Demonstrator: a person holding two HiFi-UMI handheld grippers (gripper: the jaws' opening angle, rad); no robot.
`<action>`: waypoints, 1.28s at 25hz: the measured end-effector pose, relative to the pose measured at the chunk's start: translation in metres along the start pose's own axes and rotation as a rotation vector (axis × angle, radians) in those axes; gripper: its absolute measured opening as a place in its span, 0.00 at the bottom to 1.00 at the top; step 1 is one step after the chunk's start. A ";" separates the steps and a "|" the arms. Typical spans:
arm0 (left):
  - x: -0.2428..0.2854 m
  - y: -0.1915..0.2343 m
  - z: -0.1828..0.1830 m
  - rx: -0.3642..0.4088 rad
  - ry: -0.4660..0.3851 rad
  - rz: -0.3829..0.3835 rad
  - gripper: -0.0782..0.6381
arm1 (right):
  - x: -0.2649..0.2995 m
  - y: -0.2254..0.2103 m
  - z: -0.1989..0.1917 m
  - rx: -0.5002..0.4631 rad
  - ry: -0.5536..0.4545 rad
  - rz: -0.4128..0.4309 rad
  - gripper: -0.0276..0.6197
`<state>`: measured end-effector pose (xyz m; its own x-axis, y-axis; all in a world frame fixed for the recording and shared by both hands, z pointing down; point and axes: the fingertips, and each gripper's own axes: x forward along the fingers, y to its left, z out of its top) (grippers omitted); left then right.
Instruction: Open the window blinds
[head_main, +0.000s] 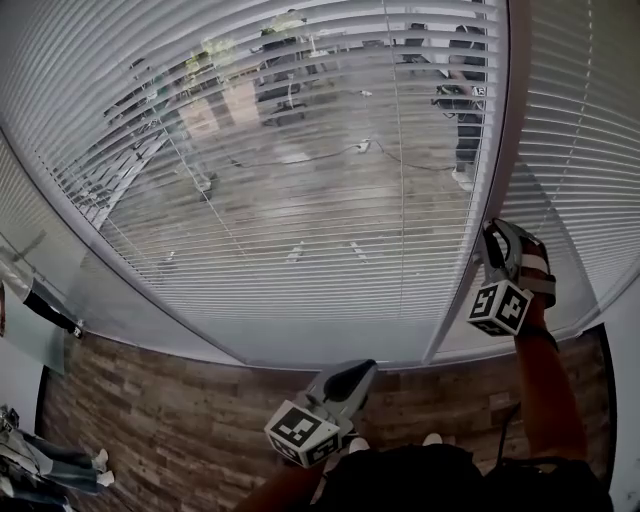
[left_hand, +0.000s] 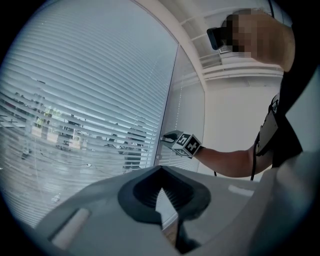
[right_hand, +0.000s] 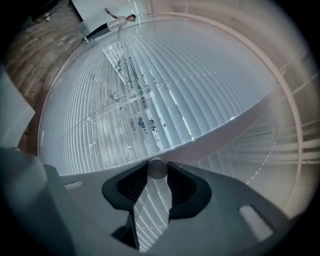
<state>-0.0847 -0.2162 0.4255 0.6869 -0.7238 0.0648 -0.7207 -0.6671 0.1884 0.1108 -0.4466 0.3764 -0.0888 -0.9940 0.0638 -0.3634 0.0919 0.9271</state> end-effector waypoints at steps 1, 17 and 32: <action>0.001 0.000 0.001 0.001 -0.001 0.000 0.11 | 0.001 -0.001 0.001 0.011 -0.004 0.006 0.27; -0.002 -0.020 0.033 -0.036 -0.037 0.020 0.11 | -0.074 -0.050 0.031 0.456 -0.164 0.123 0.08; -0.004 -0.085 0.017 -0.063 -0.063 0.114 0.11 | -0.215 -0.013 0.002 1.123 -0.366 0.599 0.08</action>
<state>-0.0276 -0.1590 0.3928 0.5924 -0.8052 0.0274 -0.7850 -0.5693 0.2443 0.1331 -0.2337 0.3497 -0.6827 -0.7256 0.0865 -0.7297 0.6832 -0.0281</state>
